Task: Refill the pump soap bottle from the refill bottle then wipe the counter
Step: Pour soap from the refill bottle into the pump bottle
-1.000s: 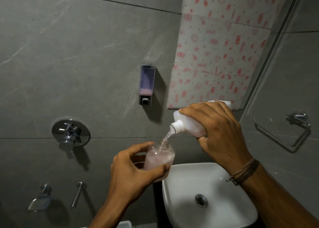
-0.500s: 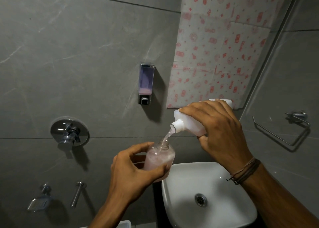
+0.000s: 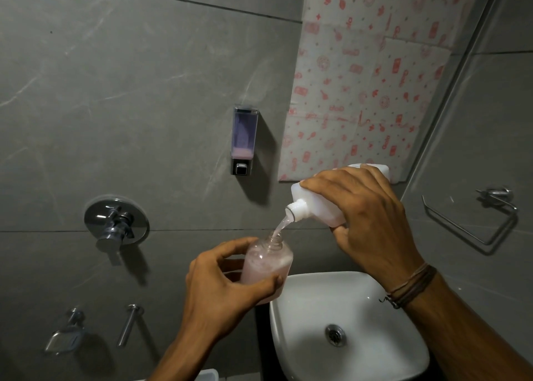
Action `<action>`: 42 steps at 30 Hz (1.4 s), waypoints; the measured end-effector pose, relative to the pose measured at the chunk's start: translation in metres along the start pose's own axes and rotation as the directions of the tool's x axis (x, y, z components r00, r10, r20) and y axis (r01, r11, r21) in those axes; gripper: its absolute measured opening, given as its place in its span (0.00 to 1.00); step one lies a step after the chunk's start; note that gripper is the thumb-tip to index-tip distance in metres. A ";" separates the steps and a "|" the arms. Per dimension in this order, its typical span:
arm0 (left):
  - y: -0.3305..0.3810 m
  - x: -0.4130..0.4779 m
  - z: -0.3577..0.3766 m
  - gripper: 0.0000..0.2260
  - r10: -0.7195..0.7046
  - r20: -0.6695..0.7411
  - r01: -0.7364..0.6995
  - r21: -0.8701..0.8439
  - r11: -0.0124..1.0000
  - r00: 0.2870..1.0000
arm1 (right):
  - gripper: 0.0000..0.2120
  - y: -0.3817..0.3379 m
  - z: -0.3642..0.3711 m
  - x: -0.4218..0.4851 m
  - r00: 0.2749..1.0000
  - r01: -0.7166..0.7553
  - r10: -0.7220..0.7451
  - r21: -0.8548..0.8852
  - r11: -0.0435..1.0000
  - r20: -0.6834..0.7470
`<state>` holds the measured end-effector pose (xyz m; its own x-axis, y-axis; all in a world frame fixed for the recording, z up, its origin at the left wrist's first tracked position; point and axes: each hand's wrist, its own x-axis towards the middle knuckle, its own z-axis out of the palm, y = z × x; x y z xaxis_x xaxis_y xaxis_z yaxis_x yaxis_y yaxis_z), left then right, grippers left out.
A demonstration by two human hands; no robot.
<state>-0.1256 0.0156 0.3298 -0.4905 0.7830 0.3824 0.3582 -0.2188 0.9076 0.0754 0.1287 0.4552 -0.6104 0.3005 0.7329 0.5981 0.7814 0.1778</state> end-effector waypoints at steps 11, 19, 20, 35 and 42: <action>0.002 -0.001 -0.001 0.28 -0.014 0.005 0.014 -0.010 1.000 1.000 | 0.34 0.001 -0.002 0.000 1.000 0.005 -0.005 -0.012 1.000 -0.001; 0.003 -0.003 0.000 0.28 -0.016 0.004 0.016 -0.011 1.000 1.000 | 0.35 0.000 -0.004 0.000 1.000 0.004 -0.004 -0.014 1.000 0.009; 0.003 -0.003 0.000 0.28 -0.014 0.004 0.014 -0.011 1.000 1.000 | 0.34 0.000 -0.004 0.000 1.000 0.006 -0.005 -0.014 1.000 0.009; -0.001 -0.004 -0.001 0.27 0.009 0.007 -0.009 -0.002 1.000 1.000 | 0.35 0.001 -0.004 -0.002 1.000 0.014 -0.013 -0.029 0.999 0.015; -0.001 -0.004 -0.001 0.28 0.012 0.013 -0.012 0.006 1.000 1.000 | 0.35 0.003 -0.003 -0.002 1.000 0.023 -0.023 -0.034 0.999 0.005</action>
<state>-0.1250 0.0122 0.3276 -0.4754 0.7881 0.3910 0.3690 -0.2248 0.9018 0.0799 0.1290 0.4563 -0.6269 0.2851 0.7250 0.6009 0.7693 0.2171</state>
